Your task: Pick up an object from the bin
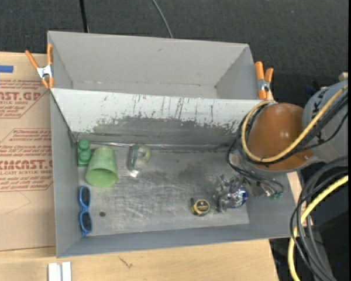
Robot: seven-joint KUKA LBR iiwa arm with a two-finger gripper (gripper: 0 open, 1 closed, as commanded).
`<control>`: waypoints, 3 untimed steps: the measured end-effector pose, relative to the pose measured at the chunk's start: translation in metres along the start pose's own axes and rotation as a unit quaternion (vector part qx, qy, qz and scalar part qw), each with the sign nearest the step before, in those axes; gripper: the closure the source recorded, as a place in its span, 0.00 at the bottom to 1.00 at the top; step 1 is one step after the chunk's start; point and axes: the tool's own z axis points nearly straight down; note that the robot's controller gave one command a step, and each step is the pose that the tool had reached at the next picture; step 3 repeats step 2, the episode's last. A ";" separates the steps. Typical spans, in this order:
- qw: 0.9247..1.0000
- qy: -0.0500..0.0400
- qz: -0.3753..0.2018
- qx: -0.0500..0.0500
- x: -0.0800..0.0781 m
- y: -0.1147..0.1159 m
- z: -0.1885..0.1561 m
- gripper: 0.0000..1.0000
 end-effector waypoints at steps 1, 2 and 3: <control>1.000 0.001 0.000 -0.001 0.001 0.001 0.002 0.00; 0.994 -0.001 -0.107 -0.008 0.034 -0.049 -0.008 0.00; 0.994 -0.001 -0.107 -0.008 0.034 -0.049 -0.008 0.00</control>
Offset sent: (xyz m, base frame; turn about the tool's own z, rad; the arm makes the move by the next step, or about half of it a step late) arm 0.0000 0.0000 0.0000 0.0000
